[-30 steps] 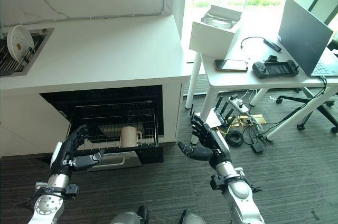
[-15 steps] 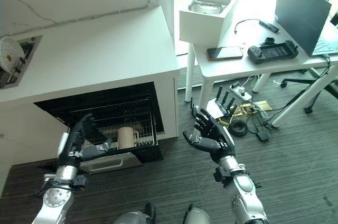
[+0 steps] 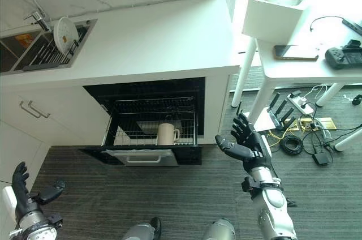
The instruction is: Place the dishes in the dishwasher.
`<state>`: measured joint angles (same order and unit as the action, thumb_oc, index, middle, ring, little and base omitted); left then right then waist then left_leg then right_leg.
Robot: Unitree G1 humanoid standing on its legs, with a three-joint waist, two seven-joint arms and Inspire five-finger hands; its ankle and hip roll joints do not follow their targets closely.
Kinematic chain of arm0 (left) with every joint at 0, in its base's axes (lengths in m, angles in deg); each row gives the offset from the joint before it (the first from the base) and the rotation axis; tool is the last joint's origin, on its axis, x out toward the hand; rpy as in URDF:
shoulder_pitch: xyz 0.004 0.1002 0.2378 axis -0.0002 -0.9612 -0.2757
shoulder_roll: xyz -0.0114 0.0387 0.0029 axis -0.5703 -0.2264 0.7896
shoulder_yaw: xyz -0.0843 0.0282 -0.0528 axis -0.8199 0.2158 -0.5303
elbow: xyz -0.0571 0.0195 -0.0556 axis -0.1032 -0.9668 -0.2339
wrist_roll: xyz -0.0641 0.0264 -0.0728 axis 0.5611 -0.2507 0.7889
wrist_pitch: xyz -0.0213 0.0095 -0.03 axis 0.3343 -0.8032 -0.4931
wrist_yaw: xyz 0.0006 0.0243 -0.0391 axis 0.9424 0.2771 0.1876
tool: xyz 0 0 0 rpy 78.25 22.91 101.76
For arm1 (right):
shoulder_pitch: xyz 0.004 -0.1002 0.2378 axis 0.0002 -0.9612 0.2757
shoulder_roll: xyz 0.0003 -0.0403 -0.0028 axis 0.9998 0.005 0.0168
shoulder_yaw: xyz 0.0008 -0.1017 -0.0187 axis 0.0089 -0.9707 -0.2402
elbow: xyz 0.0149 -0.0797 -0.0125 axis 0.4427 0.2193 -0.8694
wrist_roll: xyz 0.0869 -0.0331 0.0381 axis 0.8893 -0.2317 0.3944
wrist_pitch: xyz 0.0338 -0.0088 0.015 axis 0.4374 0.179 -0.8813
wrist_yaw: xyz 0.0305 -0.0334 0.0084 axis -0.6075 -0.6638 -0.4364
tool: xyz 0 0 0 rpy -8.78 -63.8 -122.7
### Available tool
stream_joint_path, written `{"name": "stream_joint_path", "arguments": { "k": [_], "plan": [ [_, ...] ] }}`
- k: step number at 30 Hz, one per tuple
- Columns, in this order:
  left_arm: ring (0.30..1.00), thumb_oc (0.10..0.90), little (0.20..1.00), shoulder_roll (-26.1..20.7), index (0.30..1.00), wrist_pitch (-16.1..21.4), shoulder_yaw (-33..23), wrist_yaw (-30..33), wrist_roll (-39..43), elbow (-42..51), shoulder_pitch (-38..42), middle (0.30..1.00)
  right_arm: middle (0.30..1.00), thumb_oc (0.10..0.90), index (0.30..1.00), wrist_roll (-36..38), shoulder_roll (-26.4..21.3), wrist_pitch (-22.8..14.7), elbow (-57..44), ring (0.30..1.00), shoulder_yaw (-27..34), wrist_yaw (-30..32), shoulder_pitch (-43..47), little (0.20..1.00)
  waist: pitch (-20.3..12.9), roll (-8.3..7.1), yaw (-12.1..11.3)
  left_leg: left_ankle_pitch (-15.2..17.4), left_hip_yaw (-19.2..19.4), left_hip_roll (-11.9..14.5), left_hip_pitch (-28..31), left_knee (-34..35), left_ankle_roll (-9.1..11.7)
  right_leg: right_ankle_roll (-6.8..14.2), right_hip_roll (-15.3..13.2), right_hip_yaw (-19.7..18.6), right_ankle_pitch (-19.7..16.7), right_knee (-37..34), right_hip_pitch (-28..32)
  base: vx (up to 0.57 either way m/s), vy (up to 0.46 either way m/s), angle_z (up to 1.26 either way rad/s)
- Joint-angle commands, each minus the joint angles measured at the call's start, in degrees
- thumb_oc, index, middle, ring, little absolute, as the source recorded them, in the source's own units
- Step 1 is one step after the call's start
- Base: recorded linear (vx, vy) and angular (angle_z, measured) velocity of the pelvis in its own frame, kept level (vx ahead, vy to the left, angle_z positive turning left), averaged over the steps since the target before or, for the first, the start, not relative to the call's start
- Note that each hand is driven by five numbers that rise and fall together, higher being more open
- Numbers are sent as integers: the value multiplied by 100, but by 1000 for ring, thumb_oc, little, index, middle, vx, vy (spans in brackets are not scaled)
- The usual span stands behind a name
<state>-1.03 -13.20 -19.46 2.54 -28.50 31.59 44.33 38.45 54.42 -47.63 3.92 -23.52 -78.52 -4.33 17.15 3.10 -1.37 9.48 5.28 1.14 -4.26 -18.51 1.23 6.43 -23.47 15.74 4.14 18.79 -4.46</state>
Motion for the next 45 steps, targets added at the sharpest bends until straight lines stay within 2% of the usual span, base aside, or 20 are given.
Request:
{"name": "stream_joint_path", "arguments": {
  "k": [1,3,4,5,6,8,9,12,13,15,19,23,25,27,29,31,35,39,41,45],
  "plan": [
    [900,800,900,-497,900,341,-897,158,772,571,-37,900,900,800,900,-31,64,-560,-591,900,-39,109,395,900,-271,5,-119,319,-233,161,208,132,-24,302,333,-358,227,-160,240,28,419,22],
    [900,800,900,-302,900,117,-885,-446,1086,145,-73,900,900,800,900,22,209,-545,-581,900,-67,6,420,900,-287,-1,-265,389,21,138,253,132,-225,257,536,75,-16,-160,400,35,375,-8],
    [900,800,900,-264,900,-30,-740,-846,1115,-21,-7,900,900,800,900,77,182,-543,-606,900,-103,24,421,900,-271,0,-222,416,23,117,209,132,-332,214,928,77,33,-160,423,60,342,-66],
    [900,800,900,-257,900,-430,-356,-1478,1258,-173,137,900,900,800,900,186,100,-556,-613,900,-110,-1,409,900,-247,-49,-113,462,37,-3,155,132,-426,39,1615,69,290,-160,410,141,246,-31],
    [900,800,900,-104,900,-1234,302,-2698,1470,-469,313,900,900,800,900,438,-105,-686,-424,900,44,-200,404,900,-198,-249,55,489,-40,-418,123,132,-480,-173,2207,-176,561,-160,167,123,158,28],
    [900,800,900,-31,900,-1435,561,-3052,1467,-797,401,900,900,800,900,514,-183,-673,-394,900,135,-237,409,900,-208,-281,155,494,-61,-531,105,132,-517,-208,2227,-346,608,-160,66,140,50,104],
    [900,800,900,17,900,-1776,790,-3678,1540,-1217,509,900,900,800,900,607,-274,-576,-383,900,218,-189,419,900,-237,-299,282,468,-21,-598,157,132,-517,-276,2240,-478,657,-160,31,192,31,56],
    [900,800,900,287,900,-2112,1312,-4266,1593,-1900,648,900,900,800,900,601,-403,-554,-254,900,310,-231,473,900,-218,-491,399,363,401,-742,544,132,-458,-333,1847,-418,641,-160,41,209,43,-13],
    [900,800,900,398,900,-2170,1440,-4259,1625,-2018,690,900,900,800,900,581,-422,-582,-222,900,330,-182,458,900,-138,-555,417,177,465,-733,430,-344,-318,-392,1770,-451,651,-160,81,159,16,-23],
    [900,800,900,577,900,-2422,1536,-4340,1768,-2201,746,900,900,800,900,594,-424,-774,-63,900,322,-140,493,900,-11,-577,411,-73,602,-449,-69,-1082,-42,-483,1710,-359,656,-160,153,128,61,14],
    [900,800,900,731,900,-2480,1496,-4384,1659,-2518,728,900,900,800,900,300,-369,-770,-76,900,381,-75,522,900,11,-576,462,-297,549,-48,142,-231,16,-442,1696,-505,710,-160,250,201,218,23],
    [900,800,900,750,900,-2512,1205,-4421,1808,-2918,639,900,900,800,900,365,-539,-719,-18,900,304,-62,584,900,-64,-389,399,-531,-369,632,-269,132,404,-360,1815,-848,889,-160,298,219,355,-10],
    [900,800,900,740,900,-2497,1204,-4431,1561,-2997,643,900,900,800,900,391,-600,-758,-28,900,311,-32,569,900,-69,-341,375,-603,-557,785,-478,132,485,-306,1762,-978,937,-160,356,211,382,-21],
    [900,800,900,737,900,-2523,1259,-4444,1378,-3031,665,900,900,800,900,409,-644,-795,-71,900,349,11,541,900,-72,-312,379,-484,-521,787,-536,132,457,-269,1696,-985,951,-160,390,203,418,-45],
    [900,800,900,804,900,-2705,1376,-4400,1724,-3026,592,900,900,800,900,427,-666,-827,-102,900,352,329,609,900,-81,-234,324,-153,-663,504,-351,132,332,-173,1492,-1043,857,-160,378,280,604,-26],
    [900,800,900,749,900,-2804,1399,-4168,1551,-2977,585,900,900,800,900,147,-463,-934,-202,900,364,479,540,900,-101,-172,315,156,-712,155,-113,132,-94,-89,1386,-1048,666,-160,390,260,533,-40],
    [900,800,900,681,900,-2745,1422,-4191,1453,-3099,610,900,900,800,900,-5,-330,-1037,-282,900,337,464,438,900,-120,-145,346,358,-638,-112,11,132,-463,-6,1305,-1030,3,29,303,133,280,-31],
    [900,800,900,698,900,-2814,1469,-4097,1524,-2956,589,900,900,800,900,-63,-255,-998,-393,900,337,361,409,900,-121,-107,276,441,-201,-92,83,132,-580,19,1071,-539,-270,538,75,57,200,-26],
    [900,800,900,717,900,-2897,1471,-4034,1496,-2862,590,900,900,800,900,-12,-293,-993,-426,900,244,392,500,900,-110,-166,275,502,-77,-160,80,132,-641,21,1614,-312,-108,395,-21,93,122,-92],
    [900,800,900,718,900,-2943,1544,-3950,1529,-2854,582,900,900,800,900,54,-419,-1238,-426,900,219,366,559,900,-143,-256,286,571,57,-272,99,132,-606,-83,1875,-4,-14,-160,-150,91,8,-30]
  ]
}}
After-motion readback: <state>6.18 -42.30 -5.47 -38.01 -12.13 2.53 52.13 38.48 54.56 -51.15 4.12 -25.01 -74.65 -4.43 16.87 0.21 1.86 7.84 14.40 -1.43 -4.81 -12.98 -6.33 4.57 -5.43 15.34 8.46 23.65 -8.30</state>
